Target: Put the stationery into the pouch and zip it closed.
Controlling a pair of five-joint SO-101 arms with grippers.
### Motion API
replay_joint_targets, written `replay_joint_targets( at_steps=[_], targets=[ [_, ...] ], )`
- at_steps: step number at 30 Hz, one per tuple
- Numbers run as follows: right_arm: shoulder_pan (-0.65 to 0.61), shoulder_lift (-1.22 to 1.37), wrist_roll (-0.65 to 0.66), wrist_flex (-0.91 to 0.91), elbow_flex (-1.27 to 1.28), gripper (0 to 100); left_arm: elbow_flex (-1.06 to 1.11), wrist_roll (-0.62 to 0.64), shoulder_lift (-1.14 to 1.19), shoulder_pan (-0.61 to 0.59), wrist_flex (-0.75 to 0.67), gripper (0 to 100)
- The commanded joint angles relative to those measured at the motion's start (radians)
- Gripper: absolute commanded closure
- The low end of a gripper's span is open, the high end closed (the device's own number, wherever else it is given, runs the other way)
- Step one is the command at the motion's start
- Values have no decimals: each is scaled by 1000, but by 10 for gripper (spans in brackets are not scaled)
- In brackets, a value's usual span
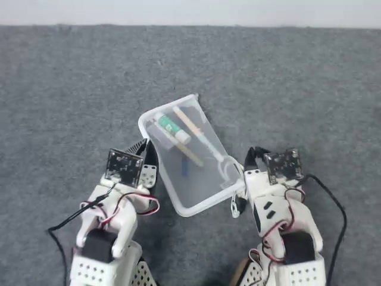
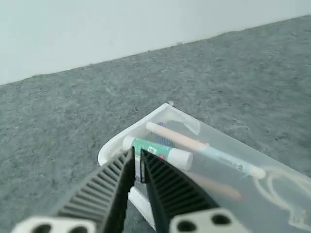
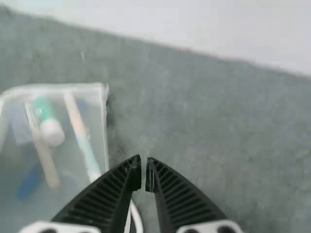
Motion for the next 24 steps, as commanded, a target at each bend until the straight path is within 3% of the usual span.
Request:
replay_joint_targets(
  at_steps=[1,5,13,24],
  targets=[
    [2,-19,11,-4,14,988,42,-8,-25,-6,-138,987],
    [1,-19,9,-4,43,991,99,-8,-25,-6,-199,987],
    [1,-19,9,-4,147,991,99,-3,-25,-6,-193,987],
    [42,-18,8,31,178,991,99,-3,-25,0,32,988]
  ],
)
